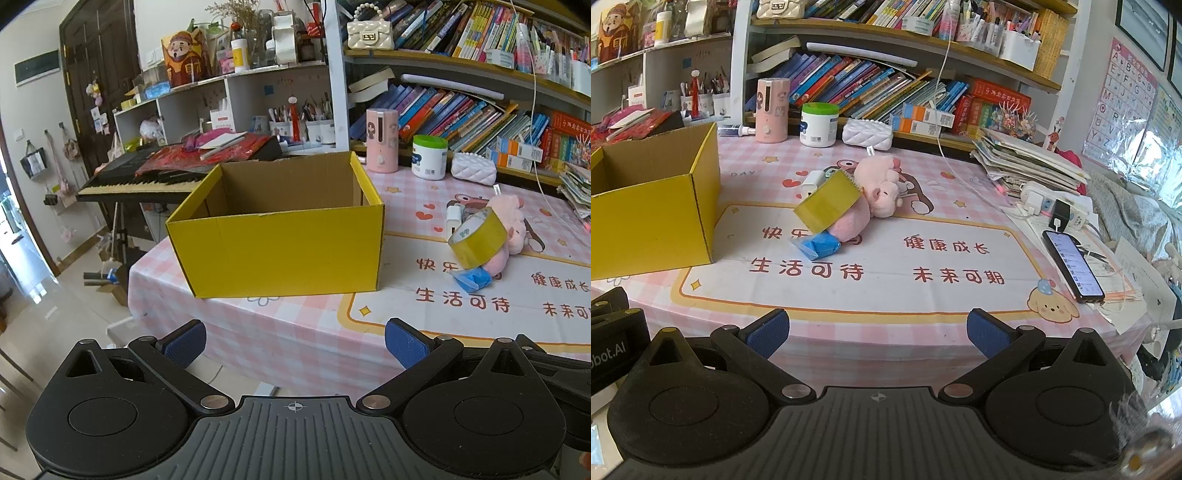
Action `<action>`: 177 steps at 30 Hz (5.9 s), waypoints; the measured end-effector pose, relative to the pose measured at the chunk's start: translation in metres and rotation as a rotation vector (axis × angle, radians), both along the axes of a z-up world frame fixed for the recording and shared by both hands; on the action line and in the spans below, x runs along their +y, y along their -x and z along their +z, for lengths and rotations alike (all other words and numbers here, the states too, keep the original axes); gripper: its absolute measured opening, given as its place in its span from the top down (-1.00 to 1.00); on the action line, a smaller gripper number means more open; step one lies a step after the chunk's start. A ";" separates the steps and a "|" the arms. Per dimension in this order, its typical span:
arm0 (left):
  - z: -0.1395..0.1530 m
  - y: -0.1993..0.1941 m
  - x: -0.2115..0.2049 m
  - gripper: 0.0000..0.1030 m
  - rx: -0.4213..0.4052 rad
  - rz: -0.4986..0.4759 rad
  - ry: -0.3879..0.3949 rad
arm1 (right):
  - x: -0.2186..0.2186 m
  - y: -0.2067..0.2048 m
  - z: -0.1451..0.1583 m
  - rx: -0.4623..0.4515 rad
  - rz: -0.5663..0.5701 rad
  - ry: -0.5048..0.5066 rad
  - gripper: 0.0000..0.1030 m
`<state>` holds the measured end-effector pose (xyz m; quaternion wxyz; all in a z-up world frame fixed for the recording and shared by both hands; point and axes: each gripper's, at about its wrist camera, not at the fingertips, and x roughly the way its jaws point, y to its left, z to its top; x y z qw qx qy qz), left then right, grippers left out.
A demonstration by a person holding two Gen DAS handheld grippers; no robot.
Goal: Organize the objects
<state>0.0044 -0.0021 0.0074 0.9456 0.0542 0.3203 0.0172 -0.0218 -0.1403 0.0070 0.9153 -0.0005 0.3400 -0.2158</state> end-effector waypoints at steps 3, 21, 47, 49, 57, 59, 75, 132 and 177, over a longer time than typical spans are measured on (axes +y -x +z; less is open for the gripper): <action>-0.001 -0.001 0.000 -1.00 0.001 0.000 0.002 | 0.001 -0.001 -0.002 0.001 0.001 0.002 -1.00; -0.005 -0.002 0.007 -1.00 0.004 0.006 0.007 | 0.005 -0.001 -0.003 0.001 0.007 0.005 -1.00; -0.008 0.001 0.013 -1.00 0.022 0.027 0.004 | 0.011 -0.002 -0.008 0.026 0.025 -0.004 -1.00; -0.009 0.001 0.013 -1.00 0.023 0.026 0.004 | 0.010 -0.002 -0.008 0.028 0.025 -0.006 -1.00; -0.009 0.001 0.012 -1.00 0.025 0.026 0.003 | 0.009 -0.003 -0.008 0.030 0.024 -0.007 -1.00; -0.010 0.001 0.012 -1.00 0.026 0.026 0.003 | 0.009 -0.003 -0.009 0.031 0.024 -0.007 -1.00; -0.013 -0.007 0.008 -1.00 0.041 0.042 0.008 | 0.005 -0.012 -0.013 0.042 0.042 -0.010 -1.00; -0.026 -0.095 -0.170 -0.96 0.056 -0.022 0.093 | -0.208 -0.152 -0.007 -0.073 0.353 -0.221 -0.82; 0.001 -0.133 -0.173 0.26 -0.054 -0.121 0.283 | -0.231 -0.247 -0.029 -0.048 0.411 -0.250 -0.83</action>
